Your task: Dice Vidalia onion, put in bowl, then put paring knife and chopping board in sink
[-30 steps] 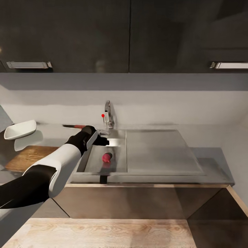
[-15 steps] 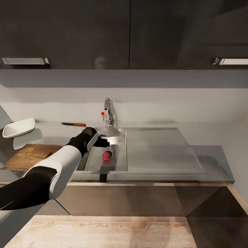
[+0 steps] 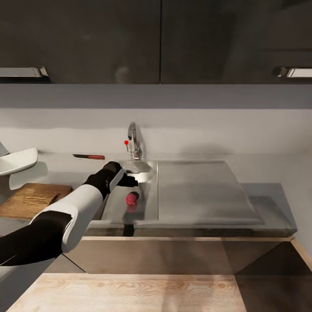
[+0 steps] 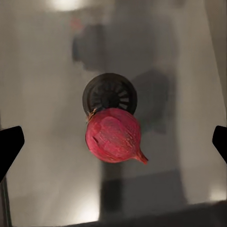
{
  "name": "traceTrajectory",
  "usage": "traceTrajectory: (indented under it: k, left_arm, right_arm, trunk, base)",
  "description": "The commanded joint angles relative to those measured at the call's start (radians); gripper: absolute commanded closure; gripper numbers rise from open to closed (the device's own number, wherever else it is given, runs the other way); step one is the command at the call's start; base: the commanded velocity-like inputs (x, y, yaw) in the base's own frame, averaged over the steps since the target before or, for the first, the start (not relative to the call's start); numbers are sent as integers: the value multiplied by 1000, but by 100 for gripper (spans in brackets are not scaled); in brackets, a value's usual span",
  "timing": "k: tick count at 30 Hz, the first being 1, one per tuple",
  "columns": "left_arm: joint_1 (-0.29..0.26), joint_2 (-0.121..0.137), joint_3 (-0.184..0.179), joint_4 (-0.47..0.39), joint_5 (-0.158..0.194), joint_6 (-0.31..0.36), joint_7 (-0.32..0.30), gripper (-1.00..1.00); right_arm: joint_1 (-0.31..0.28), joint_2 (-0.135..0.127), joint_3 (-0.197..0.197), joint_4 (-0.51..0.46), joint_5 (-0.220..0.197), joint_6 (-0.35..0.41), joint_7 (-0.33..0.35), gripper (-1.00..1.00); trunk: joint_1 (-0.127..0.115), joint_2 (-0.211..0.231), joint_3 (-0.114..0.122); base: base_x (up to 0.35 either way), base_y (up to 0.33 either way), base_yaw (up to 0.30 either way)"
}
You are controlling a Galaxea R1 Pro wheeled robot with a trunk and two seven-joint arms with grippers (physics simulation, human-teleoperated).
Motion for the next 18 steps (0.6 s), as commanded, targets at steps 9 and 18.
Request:
traceTrajectory:
  k: [9, 18]
  left_arm:
    - [16, 1, -8, -3, 6, 4, 0, -100]
    - [18, 1, -8, -3, 6, 3, 0, -100]
  right_arm:
    - [0, 1, -5, -1, -4, -1, 10, -100]
    - [0, 1, -5, 0, -4, 1, 10, -100]
  trunk:
    - [1, -2, -16]
    - [1, -2, -30]
  base:
    - [11, -2, 0]
    - [25, 0, 0]
